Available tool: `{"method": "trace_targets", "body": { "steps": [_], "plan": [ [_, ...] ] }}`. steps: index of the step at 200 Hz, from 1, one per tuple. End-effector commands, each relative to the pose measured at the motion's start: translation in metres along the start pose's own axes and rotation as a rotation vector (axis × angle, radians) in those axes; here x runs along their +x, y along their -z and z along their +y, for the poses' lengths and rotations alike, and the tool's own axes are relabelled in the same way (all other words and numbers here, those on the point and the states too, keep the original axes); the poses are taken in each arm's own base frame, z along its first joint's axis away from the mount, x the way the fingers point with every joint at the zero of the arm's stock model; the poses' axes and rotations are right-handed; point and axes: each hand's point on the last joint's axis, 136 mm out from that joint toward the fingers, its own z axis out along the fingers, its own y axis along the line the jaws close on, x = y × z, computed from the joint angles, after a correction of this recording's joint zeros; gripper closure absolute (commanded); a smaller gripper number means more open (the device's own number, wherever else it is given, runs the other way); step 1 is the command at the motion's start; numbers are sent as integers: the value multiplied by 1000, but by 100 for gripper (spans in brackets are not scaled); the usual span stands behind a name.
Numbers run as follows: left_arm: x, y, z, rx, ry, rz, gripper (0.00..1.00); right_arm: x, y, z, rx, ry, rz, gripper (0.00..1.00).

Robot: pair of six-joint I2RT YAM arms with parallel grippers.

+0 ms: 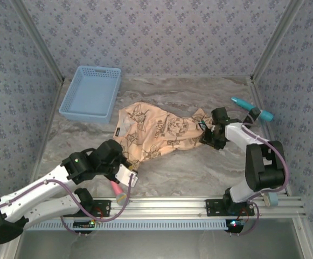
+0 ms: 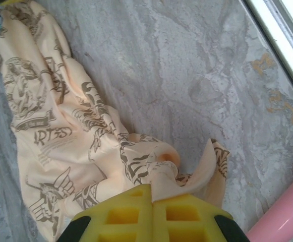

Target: Fold the inside-out t-shirt

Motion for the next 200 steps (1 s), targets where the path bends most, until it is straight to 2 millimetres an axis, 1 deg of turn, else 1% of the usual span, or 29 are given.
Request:
{"method": "trace_targets", "body": {
  "steps": [1, 8, 16, 28, 45, 55, 69, 82, 85, 97, 107, 110, 113, 124, 134, 143, 147, 148, 154, 158, 160, 166, 175, 177, 185, 186, 189, 192, 200],
  "plan": [
    [-14, 25, 33, -133, 7, -76, 100, -22, -13, 9, -58, -12, -73, 74],
    [-14, 28, 40, -162, 4, -88, 100, -32, -13, 8, -47, -14, -103, 76],
    [-14, 31, 46, -186, 6, -98, 100, -43, -14, 9, -46, -9, -141, 82],
    [-13, 35, 53, -196, 7, -104, 100, -56, -15, 11, -57, -22, -174, 100],
    [-8, 38, 61, -206, -6, -85, 100, -70, -8, 21, -118, -55, -192, 100],
    [-4, 41, 69, -226, -2, -73, 100, -79, 5, 25, -120, -60, -229, 100],
    [2, 46, 84, -263, 3, -78, 100, -97, 31, 31, -120, -61, -307, 100],
    [11, 53, 97, -289, 24, -83, 100, -116, 62, 38, -132, -63, -392, 100],
    [11, 56, 106, -317, 19, -89, 100, -120, 69, 40, -138, -63, -411, 100],
    [28, 62, 123, -347, 32, -53, 100, -138, 99, 47, -165, -66, -477, 100],
    [47, 69, 137, -372, 60, 3, 100, -149, 123, 51, -191, -72, -514, 100],
    [51, 72, 140, -380, 66, 13, 100, -157, 139, 56, -207, -68, -544, 100],
    [54, 75, 145, -391, 74, 22, 100, -161, 148, 58, -217, -69, -559, 100],
    [61, 90, 159, -437, 87, 30, 100, -169, 181, 62, -238, -62, -614, 100],
    [59, 106, 170, -483, 76, 7, 100, -172, 208, 63, -228, -35, -658, 100],
    [53, 117, 178, -512, 58, -15, 100, -167, 222, 59, -198, -14, -672, 100],
    [50, 121, 179, -516, 52, -23, 100, -163, 223, 57, -181, -9, -663, 100],
    [49, 121, 179, -516, 50, -27, 100, -162, 222, 56, -177, -6, -659, 98],
    [44, 124, 179, -507, 45, -48, 100, -154, 218, 52, -162, 2, -634, 80],
    [40, 125, 179, -506, 39, -68, 100, -143, 210, 49, -152, 2, -592, 68],
    [38, 124, 174, -486, 47, -77, 100, -138, 206, 47, -150, 1, -576, 63],
    [33, 122, 169, -464, 58, -106, 100, -123, 192, 46, -162, 5, -526, 55],
    [26, 119, 163, -442, 72, -141, 100, -100, 171, 48, -190, 1, -458, 52],
    [25, 117, 162, -437, 75, -146, 100, -90, 159, 45, -185, -3, -426, 52],
    [20, 110, 156, -421, 73, -158, 100, -64, 136, 44, -190, -11, -368, 52],
    [20, 109, 155, -420, 73, -158, 100, -64, 136, 44, -190, -11, -368, 52],
    [19, 106, 153, -414, 72, -157, 100, -49, 125, 44, -190, -11, -332, 52],
    [18, 103, 151, -409, 71, -157, 100, -45, 121, 46, -198, -9, -331, 52],
    [18, 96, 146, -395, 70, -148, 100, -20, 104, 50, -198, 6, -283, 50]
  ]
}}
